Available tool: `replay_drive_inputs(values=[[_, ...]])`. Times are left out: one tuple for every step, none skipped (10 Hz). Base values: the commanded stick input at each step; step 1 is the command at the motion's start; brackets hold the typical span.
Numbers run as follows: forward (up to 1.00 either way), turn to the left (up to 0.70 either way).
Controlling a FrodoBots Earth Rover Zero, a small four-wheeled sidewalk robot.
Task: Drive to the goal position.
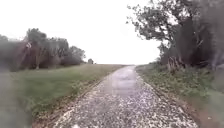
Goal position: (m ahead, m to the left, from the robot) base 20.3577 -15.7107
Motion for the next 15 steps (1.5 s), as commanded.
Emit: replay_drive_inputs(values=[[0.7,0.0],[0.7,0.0],[0.7,0.0],[0.7,0.0],[0.7,0.0],[0.7,0.0],[0.7,0.0],[0.7,0.0],[0.7,0.0],[0.7,0.0],[0.7,0.0],[0.7,0.0],[0.7,0.0],[0.7,0.0],[0.7,0.0]])
